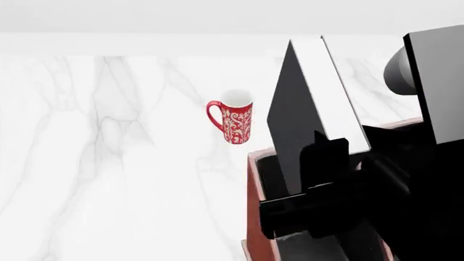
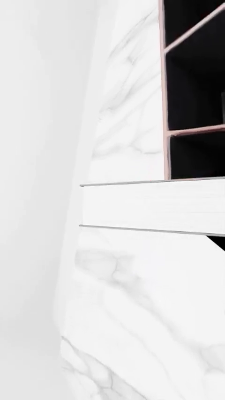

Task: Pick up the book and place it in the left compartment of the caddy.

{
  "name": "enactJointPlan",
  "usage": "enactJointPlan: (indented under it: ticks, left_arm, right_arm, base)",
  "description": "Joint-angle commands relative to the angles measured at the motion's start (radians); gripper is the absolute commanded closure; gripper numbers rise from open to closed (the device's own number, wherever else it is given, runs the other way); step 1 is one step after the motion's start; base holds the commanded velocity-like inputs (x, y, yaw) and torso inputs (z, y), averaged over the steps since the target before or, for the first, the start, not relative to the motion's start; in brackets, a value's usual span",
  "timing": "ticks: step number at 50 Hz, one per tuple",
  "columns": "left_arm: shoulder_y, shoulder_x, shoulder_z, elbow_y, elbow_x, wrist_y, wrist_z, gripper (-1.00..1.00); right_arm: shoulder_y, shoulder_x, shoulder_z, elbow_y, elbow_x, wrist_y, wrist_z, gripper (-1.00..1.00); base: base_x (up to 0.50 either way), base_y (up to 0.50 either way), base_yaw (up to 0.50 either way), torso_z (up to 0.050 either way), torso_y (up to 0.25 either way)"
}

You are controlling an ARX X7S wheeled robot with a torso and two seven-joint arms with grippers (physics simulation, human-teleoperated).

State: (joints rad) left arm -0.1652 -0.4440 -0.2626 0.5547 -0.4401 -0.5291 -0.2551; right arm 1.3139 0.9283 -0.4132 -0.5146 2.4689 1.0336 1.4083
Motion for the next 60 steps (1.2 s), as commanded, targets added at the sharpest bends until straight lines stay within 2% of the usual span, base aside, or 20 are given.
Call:
enactJointPlan:
  ticks: [1, 24, 51, 60]
  left_arm:
    - [0.001, -0.003, 0.001, 0.002, -0.002, -0.001, -0.002, -1.00]
    - [0.002, -0.006, 0.008, 0.000, -0.001, 0.004, -0.006, -1.00]
    - [0.003, -0.009, 0.015, -0.003, -0.001, 0.009, -0.011, -1.00]
    - [0.004, -0.011, 0.015, -0.004, -0.002, 0.011, -0.012, -1.00]
  right_arm:
    - [-0.019, 0.094, 0.033, 0.006, -0.017, 0.023, -0.017, 1.00]
    - [-0.096, 0.157, -0.001, 0.054, -0.059, 0.052, -0.050, 1.00]
    - [-0.113, 0.115, -0.059, 0.090, -0.110, 0.110, -0.109, 1.00]
    - [-0.158, 0.092, -0.056, 0.122, -0.181, 0.132, -0.168, 1.00]
  base:
    - [0.00, 0.00, 0.00, 0.000, 0.000]
    - [0.00, 0.00, 0.00, 0.001, 0.001]
    - [0.00, 0.00, 0.00, 0.000, 0.001]
    - [0.00, 0.00, 0.00, 0.001, 0.001]
